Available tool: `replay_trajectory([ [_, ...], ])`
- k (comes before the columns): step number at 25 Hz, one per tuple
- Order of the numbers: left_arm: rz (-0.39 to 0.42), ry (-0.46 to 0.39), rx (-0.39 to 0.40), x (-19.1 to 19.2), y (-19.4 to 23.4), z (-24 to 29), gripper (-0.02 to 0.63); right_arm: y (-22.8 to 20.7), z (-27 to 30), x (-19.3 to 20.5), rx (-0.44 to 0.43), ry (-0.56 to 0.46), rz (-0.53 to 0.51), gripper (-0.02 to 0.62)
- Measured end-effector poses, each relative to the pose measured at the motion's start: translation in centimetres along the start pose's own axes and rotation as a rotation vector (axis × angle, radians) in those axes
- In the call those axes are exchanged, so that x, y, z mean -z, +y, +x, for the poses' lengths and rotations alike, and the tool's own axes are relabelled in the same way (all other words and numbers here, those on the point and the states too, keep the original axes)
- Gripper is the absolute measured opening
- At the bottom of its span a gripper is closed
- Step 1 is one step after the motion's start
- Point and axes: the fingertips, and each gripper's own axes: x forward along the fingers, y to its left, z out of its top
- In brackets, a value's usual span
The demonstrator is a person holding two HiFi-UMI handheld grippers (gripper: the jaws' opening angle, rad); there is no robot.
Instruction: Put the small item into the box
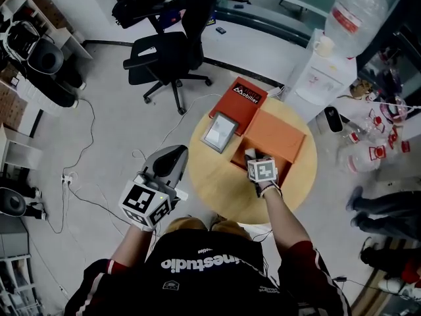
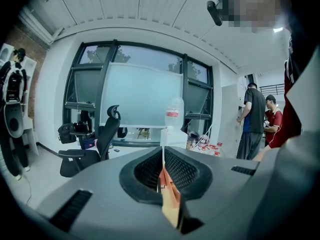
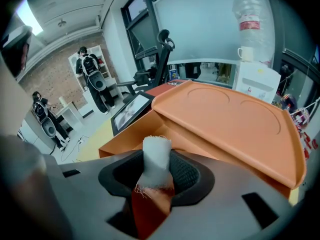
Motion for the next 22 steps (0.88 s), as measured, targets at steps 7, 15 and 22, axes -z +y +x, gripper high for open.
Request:
replay_trajectory([
  [7, 0.002, 0.014, -0.004, 0.47, 0.21, 0.04, 0.028, 0.06, 0.88, 0.04, -0.004, 0.008, 0.001, 0.205],
  [15, 0.002, 0.023, -0.003, 0.65, 0.5, -0.22, 0.028, 0.48, 0.93, -0.14, -0.009, -0.001, -0.028, 0.222],
  [22, 0.0, 0.021, 0.0, 0.41, 0.58, -0.23, 0.028, 0.68, 0.54, -0.49, -0.024, -0.015, -0.02, 0.236],
])
